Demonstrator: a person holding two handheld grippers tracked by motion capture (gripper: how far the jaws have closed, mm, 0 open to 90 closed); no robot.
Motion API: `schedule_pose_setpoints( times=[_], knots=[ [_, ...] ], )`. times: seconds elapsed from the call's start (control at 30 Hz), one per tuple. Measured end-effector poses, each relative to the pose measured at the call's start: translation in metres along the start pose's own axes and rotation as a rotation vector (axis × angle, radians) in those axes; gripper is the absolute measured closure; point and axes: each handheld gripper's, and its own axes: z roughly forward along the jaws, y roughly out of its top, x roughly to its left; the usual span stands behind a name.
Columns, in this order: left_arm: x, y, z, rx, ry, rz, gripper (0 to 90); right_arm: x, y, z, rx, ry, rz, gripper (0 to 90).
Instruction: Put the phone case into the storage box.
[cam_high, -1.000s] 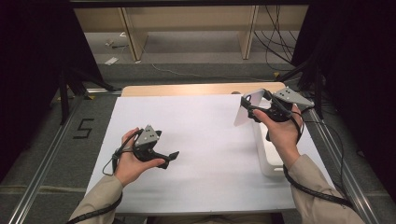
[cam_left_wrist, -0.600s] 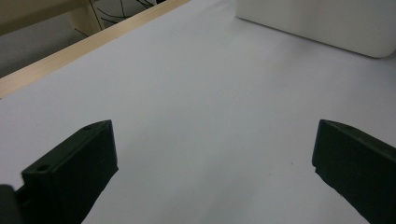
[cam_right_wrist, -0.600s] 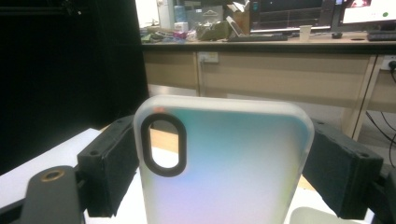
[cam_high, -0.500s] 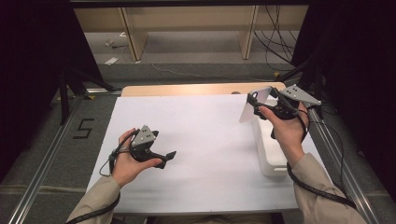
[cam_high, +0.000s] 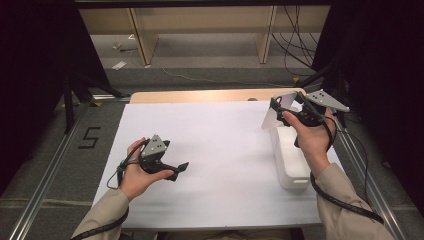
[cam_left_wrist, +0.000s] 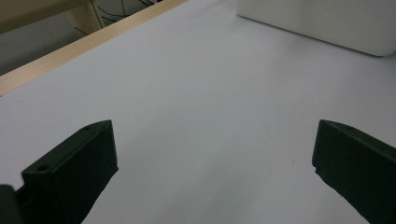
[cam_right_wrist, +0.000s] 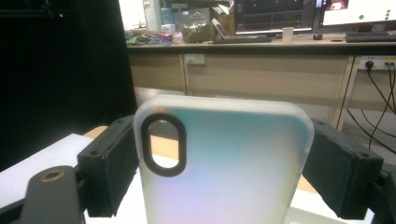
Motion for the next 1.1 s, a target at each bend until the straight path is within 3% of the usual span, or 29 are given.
schedule_pose_setpoints(
  times=[1.1],
  knots=[
    [0.001,-0.001,0.0,-0.004,0.001,-0.008,0.0,-0.018,0.003,-0.005,-0.017,-0.057,0.014,18.1]
  ],
)
